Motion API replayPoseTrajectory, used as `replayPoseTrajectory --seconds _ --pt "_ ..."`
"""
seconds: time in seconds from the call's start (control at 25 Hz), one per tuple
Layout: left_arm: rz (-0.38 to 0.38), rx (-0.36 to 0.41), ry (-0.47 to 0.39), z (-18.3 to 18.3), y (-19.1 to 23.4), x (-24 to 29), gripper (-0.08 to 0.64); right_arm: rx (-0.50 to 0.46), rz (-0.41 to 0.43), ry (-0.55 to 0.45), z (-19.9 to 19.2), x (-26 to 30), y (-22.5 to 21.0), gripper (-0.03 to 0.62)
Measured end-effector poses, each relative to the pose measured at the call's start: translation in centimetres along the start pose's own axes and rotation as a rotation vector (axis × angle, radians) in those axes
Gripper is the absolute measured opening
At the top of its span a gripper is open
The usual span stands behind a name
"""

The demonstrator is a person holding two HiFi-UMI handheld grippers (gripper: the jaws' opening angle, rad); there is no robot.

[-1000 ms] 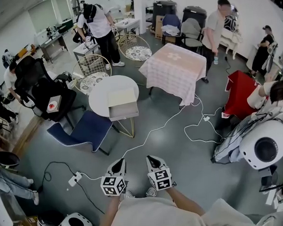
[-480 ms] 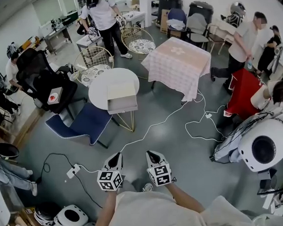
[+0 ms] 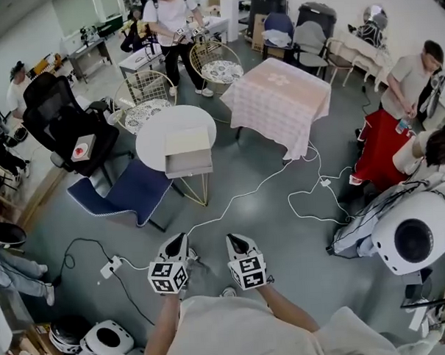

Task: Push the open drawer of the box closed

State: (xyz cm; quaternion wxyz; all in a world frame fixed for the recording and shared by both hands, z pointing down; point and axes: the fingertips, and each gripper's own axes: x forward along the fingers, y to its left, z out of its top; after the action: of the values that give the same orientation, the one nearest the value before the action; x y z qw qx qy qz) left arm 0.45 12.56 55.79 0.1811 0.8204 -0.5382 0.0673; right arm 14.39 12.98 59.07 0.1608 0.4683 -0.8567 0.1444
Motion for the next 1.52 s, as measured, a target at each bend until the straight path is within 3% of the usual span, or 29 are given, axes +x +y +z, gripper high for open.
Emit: replayPoseTrajectory --seconds 0.56,1.24,1.52 --pt "-0.028 -0.008 0.009 0.4 2.0 3.8 0.012 -0.017 0.0 0.016 0.9 4.1 -1.3 0.017" --pt "-0.074 -0.049 0.027 3.6 10.7 10.3 0.012 -0.028 -0.021 0.077 4.8 14.3 -0.7 0.017" --pt "-0.115 -0.043 0.023 6.7 14.2 13.6 0.013 -0.019 -0.059 0.083 7.7 18.6 -1.0 0.017"
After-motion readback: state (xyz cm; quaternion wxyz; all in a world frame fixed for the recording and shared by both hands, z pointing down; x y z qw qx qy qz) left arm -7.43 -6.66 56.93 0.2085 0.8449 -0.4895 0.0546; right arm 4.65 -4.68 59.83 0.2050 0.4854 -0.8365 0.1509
